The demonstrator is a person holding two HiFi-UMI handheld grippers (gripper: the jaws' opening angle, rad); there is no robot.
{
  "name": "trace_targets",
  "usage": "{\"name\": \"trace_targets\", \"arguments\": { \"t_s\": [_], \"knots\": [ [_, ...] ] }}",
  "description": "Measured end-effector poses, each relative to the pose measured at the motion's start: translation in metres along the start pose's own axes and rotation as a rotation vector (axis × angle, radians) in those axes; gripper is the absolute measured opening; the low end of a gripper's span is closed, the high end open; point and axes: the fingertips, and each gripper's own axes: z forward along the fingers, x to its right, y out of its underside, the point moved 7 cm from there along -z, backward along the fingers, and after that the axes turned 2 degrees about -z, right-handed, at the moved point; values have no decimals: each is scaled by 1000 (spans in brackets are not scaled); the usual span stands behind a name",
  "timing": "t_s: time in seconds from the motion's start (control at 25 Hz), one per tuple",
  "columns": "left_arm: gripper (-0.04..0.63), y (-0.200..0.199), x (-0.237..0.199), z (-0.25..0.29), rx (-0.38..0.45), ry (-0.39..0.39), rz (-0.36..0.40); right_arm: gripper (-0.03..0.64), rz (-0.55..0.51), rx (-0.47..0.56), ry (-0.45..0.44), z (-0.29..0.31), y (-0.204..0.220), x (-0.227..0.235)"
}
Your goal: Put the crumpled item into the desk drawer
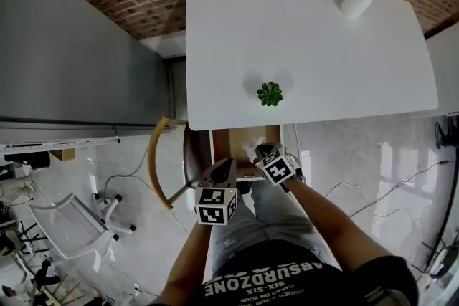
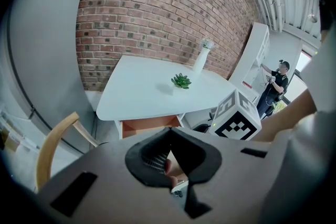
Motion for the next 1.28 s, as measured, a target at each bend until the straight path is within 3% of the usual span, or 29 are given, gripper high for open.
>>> {"name": "trace_targets", "arguments": {
  "t_s": [1.28],
  "knots": [
    [6, 13, -16, 29, -41, 11, -23, -2, -10, -71, 3, 38, 15, 12]
  ]
}}
